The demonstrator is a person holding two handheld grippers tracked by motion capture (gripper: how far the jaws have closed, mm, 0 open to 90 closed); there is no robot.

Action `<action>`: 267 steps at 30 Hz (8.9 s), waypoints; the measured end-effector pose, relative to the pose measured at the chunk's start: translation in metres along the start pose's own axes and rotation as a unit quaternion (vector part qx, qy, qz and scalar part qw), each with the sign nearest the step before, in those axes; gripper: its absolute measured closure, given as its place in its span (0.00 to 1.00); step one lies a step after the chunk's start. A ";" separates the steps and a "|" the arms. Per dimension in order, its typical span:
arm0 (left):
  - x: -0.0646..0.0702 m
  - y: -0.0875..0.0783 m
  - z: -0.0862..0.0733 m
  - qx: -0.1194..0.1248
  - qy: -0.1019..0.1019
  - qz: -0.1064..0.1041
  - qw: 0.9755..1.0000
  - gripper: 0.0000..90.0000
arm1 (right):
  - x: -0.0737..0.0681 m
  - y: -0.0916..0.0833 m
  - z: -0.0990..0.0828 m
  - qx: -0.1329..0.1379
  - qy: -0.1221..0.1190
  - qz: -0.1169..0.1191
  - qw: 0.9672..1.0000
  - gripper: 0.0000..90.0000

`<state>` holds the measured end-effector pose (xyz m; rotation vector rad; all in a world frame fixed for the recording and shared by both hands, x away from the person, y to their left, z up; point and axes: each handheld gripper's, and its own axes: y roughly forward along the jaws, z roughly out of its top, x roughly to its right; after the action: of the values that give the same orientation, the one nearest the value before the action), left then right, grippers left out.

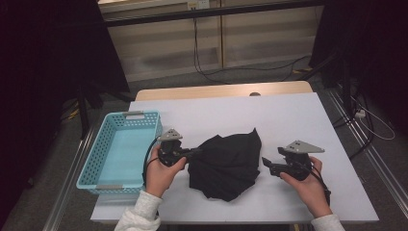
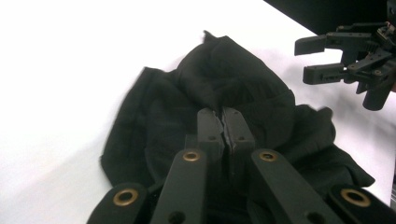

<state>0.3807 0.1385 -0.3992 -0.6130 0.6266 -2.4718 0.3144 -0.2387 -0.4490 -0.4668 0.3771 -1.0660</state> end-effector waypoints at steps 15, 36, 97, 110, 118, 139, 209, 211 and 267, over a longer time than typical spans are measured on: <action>-0.005 -0.019 0.002 0.011 -0.005 0.024 1.000 0.98 | -0.033 0.044 0.016 -0.042 -0.055 0.033 0.997 0.29; 0.010 0.014 -0.001 -0.015 0.021 0.001 1.000 0.98 | -0.015 0.042 0.014 -0.079 -0.033 0.009 0.996 0.96; 0.026 0.022 -0.001 -0.039 0.018 -0.030 0.999 0.97 | -0.023 0.006 0.024 0.011 -0.036 0.032 0.999 0.96; 0.020 0.016 -0.008 -0.016 0.011 0.001 1.000 0.77 | -0.078 0.053 0.007 -0.053 -0.085 0.099 0.990 0.93; 0.017 0.043 -0.014 -0.020 0.021 0.044 0.999 0.42 | -0.072 0.050 0.009 -0.055 -0.074 0.108 0.990 0.75; 0.012 0.051 -0.018 -0.057 -0.012 0.014 0.998 0.93 | -0.016 0.014 0.022 -0.001 -0.011 0.014 1.000 0.34; 0.012 0.046 -0.033 -0.087 -0.017 0.023 0.996 0.91 | -0.062 0.044 0.002 -0.046 -0.041 0.148 0.987 0.60; 0.012 0.049 -0.035 -0.091 -0.019 0.022 0.995 0.91 | -0.060 0.043 0.003 -0.045 -0.036 0.146 0.988 0.54; 0.007 0.031 -0.021 -0.018 -0.009 0.055 0.998 0.42 | -0.037 0.027 0.022 -0.025 -0.086 0.139 0.986 0.94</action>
<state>0.3751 0.1170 -0.4308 -0.5981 0.6817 -2.3546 0.3297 -0.1911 -0.4423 -0.5295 0.3056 -0.7415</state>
